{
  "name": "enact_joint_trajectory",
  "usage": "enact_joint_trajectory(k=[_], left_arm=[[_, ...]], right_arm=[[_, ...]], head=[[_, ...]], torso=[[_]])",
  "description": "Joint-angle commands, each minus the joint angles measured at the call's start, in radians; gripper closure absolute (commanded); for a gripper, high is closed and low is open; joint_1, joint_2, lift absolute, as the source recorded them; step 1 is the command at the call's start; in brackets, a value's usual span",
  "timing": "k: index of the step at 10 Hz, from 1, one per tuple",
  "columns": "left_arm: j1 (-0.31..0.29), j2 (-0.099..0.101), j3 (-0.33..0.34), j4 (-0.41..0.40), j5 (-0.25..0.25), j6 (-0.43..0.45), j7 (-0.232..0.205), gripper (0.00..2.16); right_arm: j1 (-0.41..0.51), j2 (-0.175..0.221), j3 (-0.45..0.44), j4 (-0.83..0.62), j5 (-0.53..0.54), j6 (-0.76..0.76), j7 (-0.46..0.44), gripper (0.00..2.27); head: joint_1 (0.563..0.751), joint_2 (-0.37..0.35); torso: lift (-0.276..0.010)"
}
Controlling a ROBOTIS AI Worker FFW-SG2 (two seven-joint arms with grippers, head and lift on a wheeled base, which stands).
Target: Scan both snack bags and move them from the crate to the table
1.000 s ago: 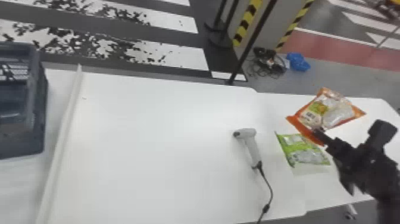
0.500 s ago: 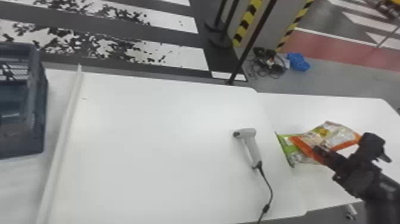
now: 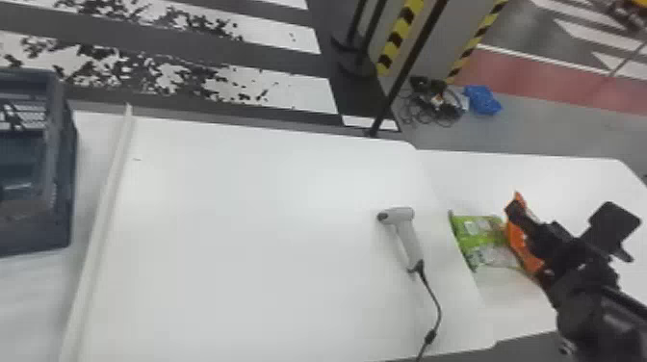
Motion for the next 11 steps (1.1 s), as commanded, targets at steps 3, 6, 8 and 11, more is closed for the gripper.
enact_joint_trajectory(k=[3, 6, 8, 11], left_arm=[[0.008, -0.005, 0.0, -0.017, 0.0, 0.004, 0.0, 0.08], [0.012, -0.022, -0.011, -0.028, 0.0, 0.004, 0.011, 0.08], [0.014, -0.039, -0.04, -0.039, -0.02, 0.001, 0.018, 0.08], [0.012, -0.057, -0.097, -0.037, -0.057, 0.001, 0.034, 0.08]], right_arm=[[0.178, 0.123, 0.161, -0.392, 0.041, -0.043, -0.021, 0.04], [0.276, 0.175, 0.448, -0.487, 0.185, -0.215, -0.078, 0.04], [0.296, 0.197, 0.6, -0.495, 0.27, -0.291, -0.119, 0.05], [0.33, 0.252, 0.71, -0.486, 0.342, -0.414, -0.156, 0.05]], head=[[0.695, -0.35], [0.695, -0.211], [0.695, -0.09], [0.695, 0.0]], torso=[[-0.088], [-0.088], [-0.088], [-0.088]])
